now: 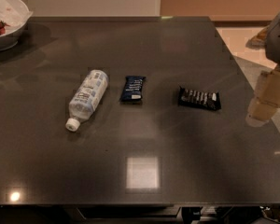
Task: Move rxbar chocolate near rxbar blueberry
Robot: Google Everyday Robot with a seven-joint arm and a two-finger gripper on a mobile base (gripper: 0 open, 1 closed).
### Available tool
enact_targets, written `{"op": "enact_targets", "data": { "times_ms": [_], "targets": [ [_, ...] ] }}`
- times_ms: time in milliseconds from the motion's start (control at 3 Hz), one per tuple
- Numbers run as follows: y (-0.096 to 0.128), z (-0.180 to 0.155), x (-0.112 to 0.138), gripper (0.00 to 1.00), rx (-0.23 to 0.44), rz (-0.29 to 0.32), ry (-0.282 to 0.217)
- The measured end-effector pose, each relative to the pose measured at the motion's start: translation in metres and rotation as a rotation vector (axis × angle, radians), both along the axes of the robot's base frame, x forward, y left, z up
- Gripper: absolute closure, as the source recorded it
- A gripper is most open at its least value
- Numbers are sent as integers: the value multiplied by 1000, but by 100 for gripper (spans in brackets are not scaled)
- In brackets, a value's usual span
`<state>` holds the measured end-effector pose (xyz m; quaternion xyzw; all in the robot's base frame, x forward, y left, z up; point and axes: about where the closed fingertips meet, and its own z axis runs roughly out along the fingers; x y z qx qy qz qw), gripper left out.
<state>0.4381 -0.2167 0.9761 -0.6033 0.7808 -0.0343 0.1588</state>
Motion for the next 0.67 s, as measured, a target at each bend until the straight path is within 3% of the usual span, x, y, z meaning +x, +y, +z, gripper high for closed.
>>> {"op": "enact_targets", "data": {
  "times_ms": [667],
  "targets": [
    [4,1,5,0,-5,27,10]
  ]
}}
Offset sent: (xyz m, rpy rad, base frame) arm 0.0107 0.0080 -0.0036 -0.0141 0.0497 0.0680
